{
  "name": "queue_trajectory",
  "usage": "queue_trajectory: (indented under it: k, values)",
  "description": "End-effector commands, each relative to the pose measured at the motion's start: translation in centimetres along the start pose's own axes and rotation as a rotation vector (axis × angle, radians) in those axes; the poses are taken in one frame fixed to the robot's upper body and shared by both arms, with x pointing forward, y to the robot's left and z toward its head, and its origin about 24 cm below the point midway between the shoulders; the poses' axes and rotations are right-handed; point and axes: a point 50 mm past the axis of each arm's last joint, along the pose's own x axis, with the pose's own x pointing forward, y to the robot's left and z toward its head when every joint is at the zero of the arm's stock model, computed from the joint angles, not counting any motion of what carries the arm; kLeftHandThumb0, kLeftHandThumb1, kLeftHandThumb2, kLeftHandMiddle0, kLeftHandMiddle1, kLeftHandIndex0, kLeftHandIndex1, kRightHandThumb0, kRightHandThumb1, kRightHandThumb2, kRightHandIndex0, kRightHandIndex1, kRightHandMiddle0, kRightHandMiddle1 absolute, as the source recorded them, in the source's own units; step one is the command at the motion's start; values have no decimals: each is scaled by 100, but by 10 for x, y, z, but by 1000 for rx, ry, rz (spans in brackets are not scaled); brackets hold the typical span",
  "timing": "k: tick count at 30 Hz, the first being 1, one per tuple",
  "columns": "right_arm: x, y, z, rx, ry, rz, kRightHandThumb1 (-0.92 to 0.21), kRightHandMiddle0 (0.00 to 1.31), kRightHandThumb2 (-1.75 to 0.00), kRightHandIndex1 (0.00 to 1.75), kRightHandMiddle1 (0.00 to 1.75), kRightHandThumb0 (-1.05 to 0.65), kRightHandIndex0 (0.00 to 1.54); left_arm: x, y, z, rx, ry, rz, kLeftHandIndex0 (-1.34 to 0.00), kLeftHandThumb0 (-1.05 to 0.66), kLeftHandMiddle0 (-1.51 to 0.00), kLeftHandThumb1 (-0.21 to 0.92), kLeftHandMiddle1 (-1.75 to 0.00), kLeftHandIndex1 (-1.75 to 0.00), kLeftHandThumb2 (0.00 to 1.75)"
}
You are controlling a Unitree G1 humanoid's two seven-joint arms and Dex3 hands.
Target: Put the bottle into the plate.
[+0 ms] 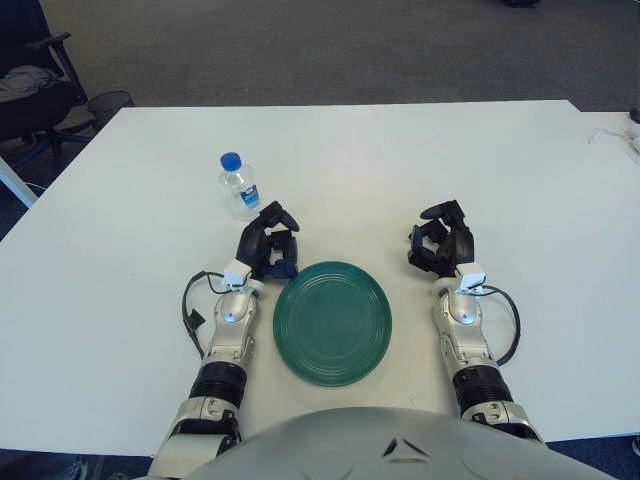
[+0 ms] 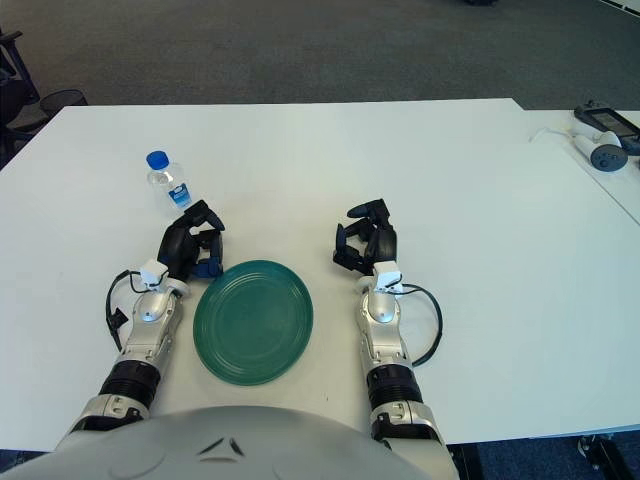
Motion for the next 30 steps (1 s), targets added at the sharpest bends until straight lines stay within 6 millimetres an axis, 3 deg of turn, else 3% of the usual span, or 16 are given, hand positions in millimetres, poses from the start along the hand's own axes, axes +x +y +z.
queue_trajectory:
  k: [1,5,10,30]
  values:
    - [-92,-13,-69,-41,404,-41,-45,30,-111,156,173,0,61,-39,7,-31,57,164,174,-77,-56,-132,13,-175,-175,155]
    - [-93,-13,-70,-38,410,-42,-45,30,-111,159,173,0,60,-41,10,-29,79,134,415,-74,-54,-131,16,-175,-175,151]
    - [-93,-14,-70,-38,411,-47,-46,30,-111,161,173,0,59,-43,9,-27,77,109,528,-70,-52,-130,20,-175,-175,145]
    - [-94,-15,-68,-56,407,-34,-41,32,-120,170,171,-1,58,-53,4,-26,79,79,697,-70,-51,-127,21,-175,-175,145]
